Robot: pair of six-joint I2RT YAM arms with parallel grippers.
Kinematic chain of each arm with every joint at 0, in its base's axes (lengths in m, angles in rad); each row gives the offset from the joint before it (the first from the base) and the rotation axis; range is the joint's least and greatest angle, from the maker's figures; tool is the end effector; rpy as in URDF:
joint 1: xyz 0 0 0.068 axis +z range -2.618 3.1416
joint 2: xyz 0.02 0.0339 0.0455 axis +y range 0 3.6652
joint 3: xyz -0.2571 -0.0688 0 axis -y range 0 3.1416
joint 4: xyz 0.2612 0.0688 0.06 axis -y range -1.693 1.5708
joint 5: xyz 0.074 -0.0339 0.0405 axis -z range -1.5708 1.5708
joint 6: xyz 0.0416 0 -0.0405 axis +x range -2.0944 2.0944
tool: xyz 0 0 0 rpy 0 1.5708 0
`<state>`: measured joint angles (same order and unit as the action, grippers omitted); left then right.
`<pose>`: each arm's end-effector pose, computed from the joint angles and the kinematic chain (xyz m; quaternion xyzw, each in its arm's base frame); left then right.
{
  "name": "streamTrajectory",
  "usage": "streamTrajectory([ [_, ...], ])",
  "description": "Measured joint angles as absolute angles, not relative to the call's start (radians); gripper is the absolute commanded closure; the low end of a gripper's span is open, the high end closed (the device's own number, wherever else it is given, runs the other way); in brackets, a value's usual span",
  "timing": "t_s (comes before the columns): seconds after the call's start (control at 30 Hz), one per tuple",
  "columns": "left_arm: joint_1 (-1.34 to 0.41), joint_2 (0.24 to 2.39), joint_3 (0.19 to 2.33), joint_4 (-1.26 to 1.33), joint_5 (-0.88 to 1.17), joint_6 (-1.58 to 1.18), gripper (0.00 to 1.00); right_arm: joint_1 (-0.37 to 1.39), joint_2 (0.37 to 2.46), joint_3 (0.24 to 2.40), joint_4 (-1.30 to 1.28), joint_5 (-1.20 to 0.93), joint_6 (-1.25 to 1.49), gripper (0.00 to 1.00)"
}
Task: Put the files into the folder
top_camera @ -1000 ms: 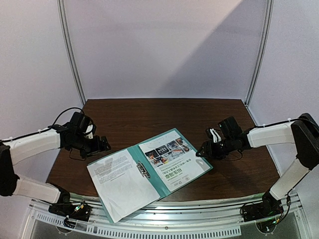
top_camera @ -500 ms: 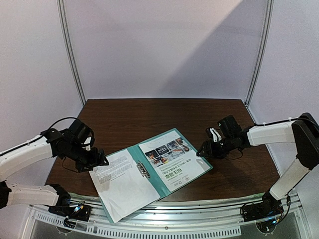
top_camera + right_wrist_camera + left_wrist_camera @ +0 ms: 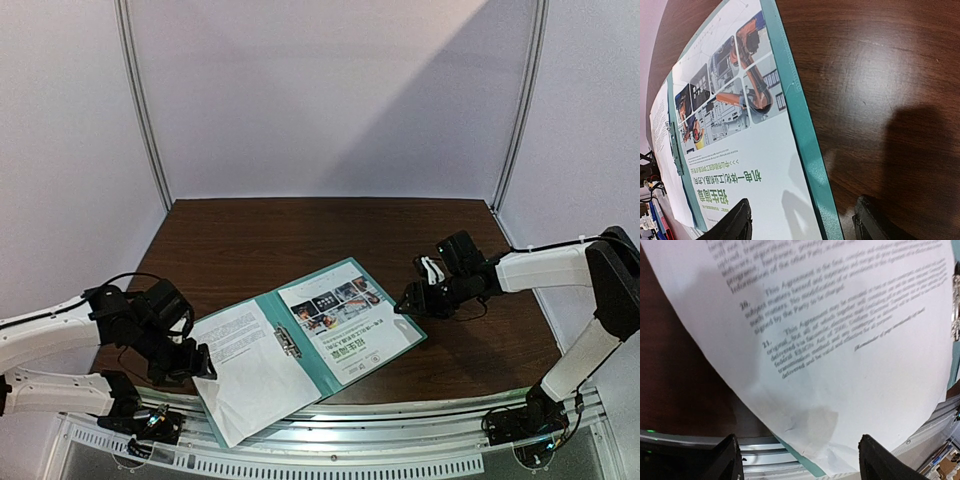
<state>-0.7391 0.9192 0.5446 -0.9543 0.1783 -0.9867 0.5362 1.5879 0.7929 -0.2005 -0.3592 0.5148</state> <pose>0.1108 -0.1110 0.1666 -0.1114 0.9825 -0.1488 0.0110 0.2604 0.1718 0.1314 -0.0608 0.9429 0.2882 0.1555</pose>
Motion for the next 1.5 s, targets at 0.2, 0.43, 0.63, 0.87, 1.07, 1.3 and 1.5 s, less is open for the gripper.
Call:
streamTrajectory([
  [0.2,-0.804,0.899,0.476,-0.92,0.238,-1.074,0.19,0.536,1.588,0.793,-0.199,-0.359,0.512,0.3],
  [0.43,-0.846,0.896,0.427,-0.858,0.271,-1.142,0.19,0.536,1.588,0.793,-0.196,-0.36,0.51,0.3],
  [0.63,-0.87,0.897,0.395,-0.778,0.283,-1.194,0.21,0.536,1.589,0.793,-0.188,-0.362,0.51,0.3],
  [0.87,-0.894,0.897,0.361,-0.714,0.279,-1.239,0.24,0.536,1.591,0.791,-0.176,-0.373,0.511,0.31],
  [1.07,-0.9,0.875,0.361,-0.695,0.269,-1.277,0.28,0.536,1.592,0.785,-0.171,-0.377,0.511,0.32],
  [1.3,-0.905,0.838,0.363,-0.689,0.255,-1.311,0.3,0.536,1.593,0.776,-0.154,-0.382,0.511,0.33],
  [1.5,-0.908,0.831,0.419,-0.719,0.223,-1.317,0.31,0.535,1.594,0.769,-0.133,-0.386,0.511,0.34],
])
